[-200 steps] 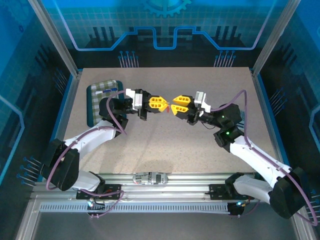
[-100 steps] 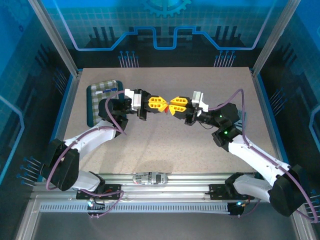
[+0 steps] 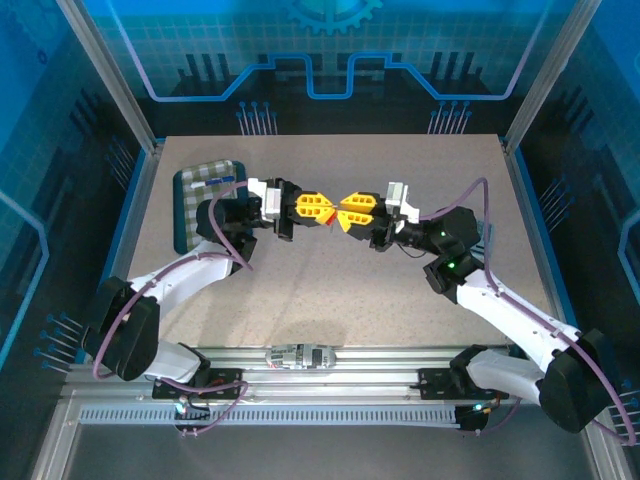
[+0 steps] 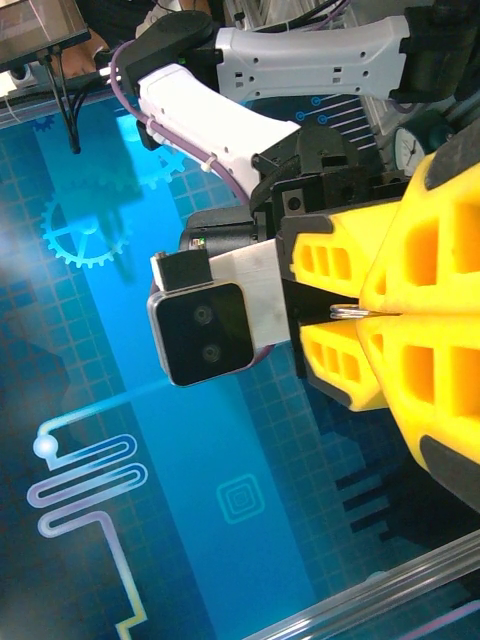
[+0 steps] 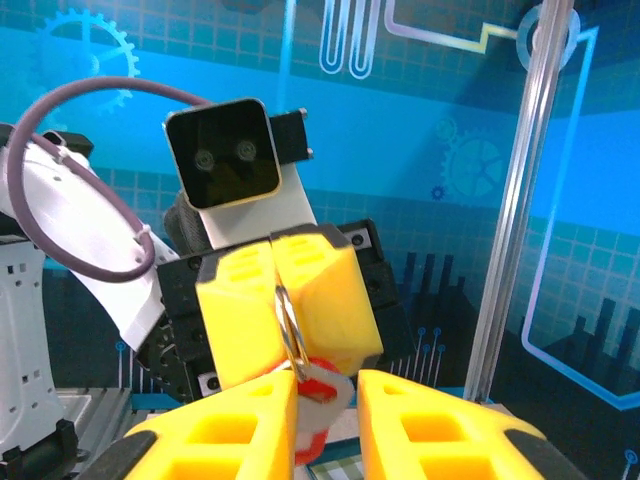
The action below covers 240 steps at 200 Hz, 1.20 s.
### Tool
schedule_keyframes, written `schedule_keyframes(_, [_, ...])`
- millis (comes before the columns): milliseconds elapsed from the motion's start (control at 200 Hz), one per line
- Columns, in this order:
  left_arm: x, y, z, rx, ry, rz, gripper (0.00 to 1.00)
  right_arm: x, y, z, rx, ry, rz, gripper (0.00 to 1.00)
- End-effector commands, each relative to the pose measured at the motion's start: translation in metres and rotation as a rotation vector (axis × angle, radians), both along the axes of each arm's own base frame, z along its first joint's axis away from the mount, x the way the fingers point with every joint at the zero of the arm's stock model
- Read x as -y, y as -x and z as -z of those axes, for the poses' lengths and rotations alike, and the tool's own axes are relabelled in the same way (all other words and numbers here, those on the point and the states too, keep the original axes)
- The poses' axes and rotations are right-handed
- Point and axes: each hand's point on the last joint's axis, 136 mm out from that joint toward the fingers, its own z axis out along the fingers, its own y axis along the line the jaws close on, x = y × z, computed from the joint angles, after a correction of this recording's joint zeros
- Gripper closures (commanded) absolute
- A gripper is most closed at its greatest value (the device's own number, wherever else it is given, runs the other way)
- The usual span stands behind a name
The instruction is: Remove the keys from the keyring
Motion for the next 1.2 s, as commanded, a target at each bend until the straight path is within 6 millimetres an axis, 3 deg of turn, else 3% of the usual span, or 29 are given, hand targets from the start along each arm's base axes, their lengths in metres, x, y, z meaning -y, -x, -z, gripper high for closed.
schedule_keyframes(0, [0.002, 0.001, -0.003, -0.011, 0.011, 0.013, 1.0, 0.001, 0.02, -0.032, 0.09, -0.063, -0.053, 0.76])
schedule_keyframes(260, [0.001, -0.001, -0.005, -0.023, 0.022, 0.006, 1.0, 0.0, 0.021, -0.031, 0.083, -0.053, -0.07, 0.8])
schedule_keyframes(370, [-0.001, -0.002, -0.009, -0.023, 0.036, -0.007, 1.0, 0.0, 0.019, -0.027, 0.068, -0.046, -0.059, 0.75])
schedule_keyframes(671, [-0.002, -0.001, -0.012, -0.033, 0.041, -0.004, 1.0, -0.001, 0.015, -0.023, 0.053, -0.037, -0.041, 0.85])
schedule_keyframes(896, [-0.002, 0.002, -0.016, -0.036, 0.045, 0.003, 1.0, 0.001, 0.006, -0.023, 0.035, -0.04, 0.011, 0.74])
schedule_keyframes(1121, [-0.002, 0.002, -0.012, -0.045, 0.041, 0.002, 1.0, 0.002, 0.008, -0.027, 0.045, -0.042, 0.007, 0.92])
schedule_keyframes(1196, [-0.002, 0.001, -0.011, -0.054, 0.041, -0.002, 1.0, 0.001, 0.008, -0.028, 0.044, -0.03, 0.005, 0.94])
